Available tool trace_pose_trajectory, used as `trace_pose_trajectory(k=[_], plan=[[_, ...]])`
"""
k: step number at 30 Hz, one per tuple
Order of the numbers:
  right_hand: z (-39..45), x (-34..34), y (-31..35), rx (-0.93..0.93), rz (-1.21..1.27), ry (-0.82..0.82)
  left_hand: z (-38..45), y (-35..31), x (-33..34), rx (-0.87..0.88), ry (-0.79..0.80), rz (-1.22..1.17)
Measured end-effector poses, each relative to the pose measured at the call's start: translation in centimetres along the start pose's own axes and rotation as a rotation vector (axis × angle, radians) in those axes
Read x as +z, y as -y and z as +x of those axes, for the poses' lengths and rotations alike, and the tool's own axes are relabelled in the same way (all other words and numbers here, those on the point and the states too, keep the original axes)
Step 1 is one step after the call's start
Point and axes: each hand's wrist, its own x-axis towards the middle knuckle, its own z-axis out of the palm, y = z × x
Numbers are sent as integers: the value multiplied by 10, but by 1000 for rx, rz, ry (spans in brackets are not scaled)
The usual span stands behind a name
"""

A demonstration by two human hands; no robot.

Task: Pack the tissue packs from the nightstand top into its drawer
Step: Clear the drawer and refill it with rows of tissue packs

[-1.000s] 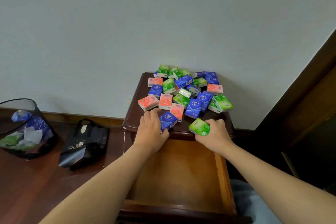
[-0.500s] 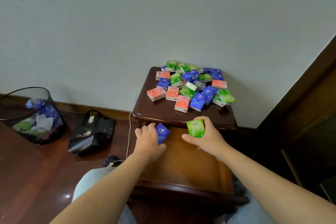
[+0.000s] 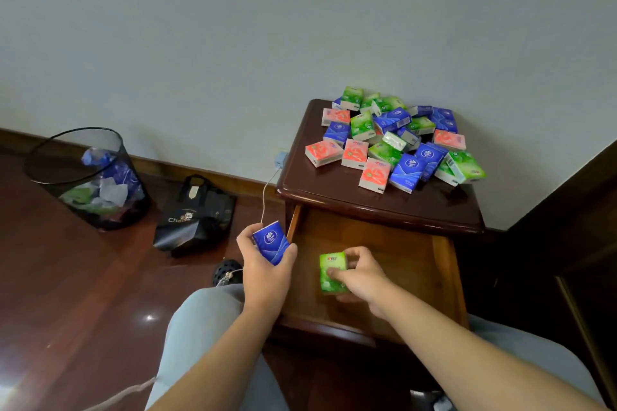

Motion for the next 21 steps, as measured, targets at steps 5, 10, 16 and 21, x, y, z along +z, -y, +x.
trace_pose_trajectory(k=[5, 10, 16, 21], plan=[[30, 27, 13, 85, 303, -97, 4, 8, 0, -40, -1, -70], [50, 51, 22, 138, 344, -267, 8, 12, -3, -64, -8, -90], [67, 72, 22, 78, 261, -294, 8, 11, -4, -72, -41, -60], [64, 66, 23, 86, 205, -253, 5, 5, -6, -53, -24, -37]])
